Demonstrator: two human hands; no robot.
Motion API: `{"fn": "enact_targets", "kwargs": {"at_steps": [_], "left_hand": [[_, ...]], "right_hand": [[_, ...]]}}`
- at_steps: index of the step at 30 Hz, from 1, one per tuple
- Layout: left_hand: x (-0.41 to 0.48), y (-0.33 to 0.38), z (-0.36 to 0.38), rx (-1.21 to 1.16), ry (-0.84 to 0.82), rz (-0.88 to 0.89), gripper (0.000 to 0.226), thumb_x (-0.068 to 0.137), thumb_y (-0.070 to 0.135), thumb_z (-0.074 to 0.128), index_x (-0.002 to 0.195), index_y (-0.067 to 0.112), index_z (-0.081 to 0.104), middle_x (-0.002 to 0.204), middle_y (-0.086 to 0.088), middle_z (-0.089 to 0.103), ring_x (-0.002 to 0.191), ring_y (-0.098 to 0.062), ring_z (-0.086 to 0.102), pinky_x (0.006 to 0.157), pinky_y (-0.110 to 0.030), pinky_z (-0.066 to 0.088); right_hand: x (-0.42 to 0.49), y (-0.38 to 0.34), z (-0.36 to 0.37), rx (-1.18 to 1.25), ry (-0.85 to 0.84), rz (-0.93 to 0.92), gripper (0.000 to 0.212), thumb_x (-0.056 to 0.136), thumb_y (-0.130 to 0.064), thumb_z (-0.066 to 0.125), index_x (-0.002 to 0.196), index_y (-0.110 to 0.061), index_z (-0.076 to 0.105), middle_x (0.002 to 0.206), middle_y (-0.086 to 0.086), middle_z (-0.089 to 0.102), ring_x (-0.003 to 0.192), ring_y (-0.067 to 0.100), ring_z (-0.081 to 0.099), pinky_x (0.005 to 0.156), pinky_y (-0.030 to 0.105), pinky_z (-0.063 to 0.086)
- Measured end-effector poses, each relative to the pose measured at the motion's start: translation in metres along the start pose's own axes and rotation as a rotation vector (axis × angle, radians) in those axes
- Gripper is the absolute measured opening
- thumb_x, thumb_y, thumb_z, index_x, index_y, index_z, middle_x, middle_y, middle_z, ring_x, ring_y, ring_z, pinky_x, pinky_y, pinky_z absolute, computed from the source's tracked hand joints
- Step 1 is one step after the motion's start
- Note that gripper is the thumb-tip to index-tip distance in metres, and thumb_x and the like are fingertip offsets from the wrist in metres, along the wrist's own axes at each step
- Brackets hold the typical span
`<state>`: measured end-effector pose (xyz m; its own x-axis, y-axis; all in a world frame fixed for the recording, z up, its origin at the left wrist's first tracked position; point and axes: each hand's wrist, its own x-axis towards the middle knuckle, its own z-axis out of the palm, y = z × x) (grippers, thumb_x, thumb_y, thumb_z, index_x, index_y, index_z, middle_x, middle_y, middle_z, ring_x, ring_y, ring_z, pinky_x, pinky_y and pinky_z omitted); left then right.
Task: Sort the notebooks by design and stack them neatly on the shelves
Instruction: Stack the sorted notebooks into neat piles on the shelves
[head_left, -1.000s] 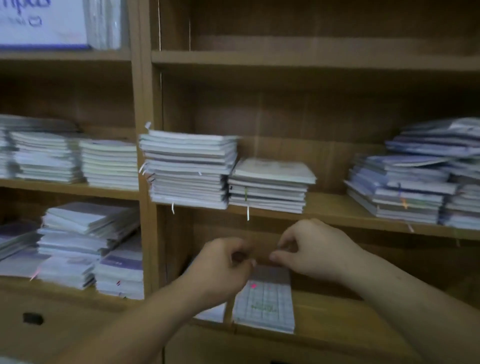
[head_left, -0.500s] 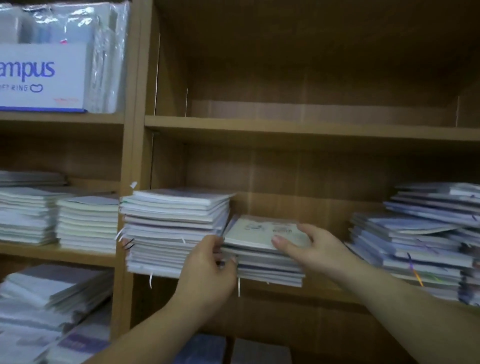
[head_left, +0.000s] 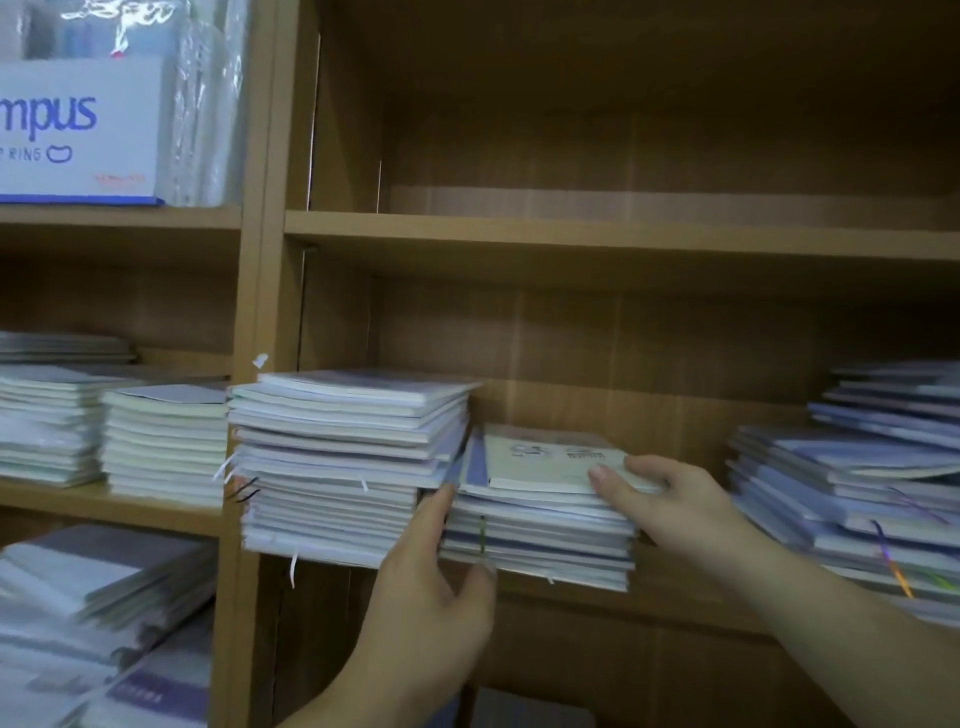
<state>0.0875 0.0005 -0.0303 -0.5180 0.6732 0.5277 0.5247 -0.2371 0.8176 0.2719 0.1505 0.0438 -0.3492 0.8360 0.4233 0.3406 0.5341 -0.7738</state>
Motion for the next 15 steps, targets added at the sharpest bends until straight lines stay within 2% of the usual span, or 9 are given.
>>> {"fn": "enact_targets", "kwargs": {"at_steps": [1, 2, 3, 5, 7, 9, 11, 13, 15], "left_hand": [[0.004, 0.003, 0.001, -0.056, -0.024, -0.031, 0.065, 0.094, 0.019, 0.069, 0.139, 0.049, 0.033, 0.134, 0.035, 0.042, 0.109, 0.026, 0.045, 0.089, -0.002, 0.041], [0.008, 0.004, 0.003, -0.102, -0.016, -0.055, 0.06, 0.094, 0.018, 0.069, 0.133, 0.05, 0.036, 0.133, 0.03, 0.047, 0.106, 0.023, 0.049, 0.08, -0.001, 0.042], [0.01, 0.004, 0.004, -0.121, 0.008, -0.068, 0.055, 0.094, 0.018, 0.069, 0.128, 0.049, 0.04, 0.134, 0.024, 0.052, 0.107, 0.017, 0.053, 0.077, -0.002, 0.041], [0.009, 0.008, 0.009, -0.14, 0.02, -0.078, 0.048, 0.094, 0.018, 0.069, 0.124, 0.046, 0.046, 0.131, 0.021, 0.055, 0.106, 0.011, 0.055, 0.074, 0.0, 0.04], [0.001, 0.013, 0.013, -0.188, -0.016, -0.086, 0.047, 0.095, 0.015, 0.068, 0.129, 0.041, 0.049, 0.128, 0.024, 0.055, 0.109, 0.009, 0.055, 0.081, -0.001, 0.04], [-0.003, 0.017, 0.011, -0.248, -0.002, -0.096, 0.041, 0.094, 0.01, 0.068, 0.129, 0.029, 0.057, 0.124, 0.018, 0.063, 0.112, 0.003, 0.06, 0.091, -0.011, 0.045], [0.002, 0.019, 0.007, -0.315, 0.068, -0.127, 0.029, 0.094, 0.01, 0.068, 0.119, 0.024, 0.063, 0.111, 0.005, 0.072, 0.099, -0.004, 0.069, 0.09, -0.021, 0.055], [0.01, 0.02, 0.006, -0.327, 0.121, -0.179, 0.014, 0.096, 0.024, 0.067, 0.109, 0.024, 0.065, 0.1, -0.002, 0.075, 0.093, -0.015, 0.073, 0.093, -0.038, 0.059], [0.017, 0.028, 0.011, -0.329, 0.083, -0.224, 0.021, 0.1, 0.04, 0.06, 0.106, 0.021, 0.066, 0.097, -0.004, 0.075, 0.088, -0.019, 0.075, 0.09, -0.044, 0.061]], "right_hand": [[0.001, 0.0, 0.001, 0.018, 0.014, 0.007, 0.091, 0.077, -0.07, 0.068, 0.147, -0.015, 0.051, 0.149, 0.004, 0.05, 0.133, 0.023, 0.049, 0.107, 0.035, 0.039], [0.002, -0.001, 0.002, 0.034, 0.026, 0.017, 0.09, 0.078, -0.069, 0.069, 0.145, -0.013, 0.052, 0.147, 0.005, 0.053, 0.132, 0.024, 0.051, 0.11, 0.038, 0.041], [0.003, -0.001, 0.003, 0.048, 0.04, 0.027, 0.088, 0.079, -0.067, 0.07, 0.144, -0.011, 0.053, 0.144, 0.006, 0.056, 0.129, 0.024, 0.053, 0.111, 0.04, 0.043], [0.004, -0.002, 0.002, 0.041, 0.072, 0.052, 0.081, 0.081, -0.062, 0.073, 0.141, -0.009, 0.056, 0.138, 0.006, 0.061, 0.122, 0.022, 0.057, 0.107, 0.039, 0.046], [0.004, -0.003, 0.0, -0.013, 0.1, 0.076, 0.072, 0.084, -0.055, 0.074, 0.137, -0.009, 0.06, 0.134, 0.006, 0.064, 0.119, 0.022, 0.058, 0.103, 0.037, 0.046], [0.003, -0.004, -0.005, -0.041, 0.125, 0.096, 0.063, 0.085, -0.047, 0.076, 0.134, -0.008, 0.063, 0.13, 0.006, 0.066, 0.117, 0.022, 0.059, 0.102, 0.037, 0.046], [0.0, -0.005, -0.011, -0.041, 0.13, 0.105, 0.058, 0.086, -0.042, 0.076, 0.132, -0.009, 0.064, 0.126, 0.006, 0.066, 0.114, 0.022, 0.059, 0.099, 0.036, 0.047], [-0.003, -0.004, -0.014, -0.036, 0.107, 0.119, 0.058, 0.088, -0.041, 0.075, 0.135, -0.011, 0.061, 0.122, 0.003, 0.064, 0.111, 0.02, 0.057, 0.094, 0.034, 0.045], [-0.006, -0.006, -0.014, -0.004, 0.063, 0.149, 0.06, 0.09, -0.04, 0.072, 0.141, -0.013, 0.055, 0.124, 0.003, 0.061, 0.11, 0.019, 0.056, 0.096, 0.035, 0.047]]}}
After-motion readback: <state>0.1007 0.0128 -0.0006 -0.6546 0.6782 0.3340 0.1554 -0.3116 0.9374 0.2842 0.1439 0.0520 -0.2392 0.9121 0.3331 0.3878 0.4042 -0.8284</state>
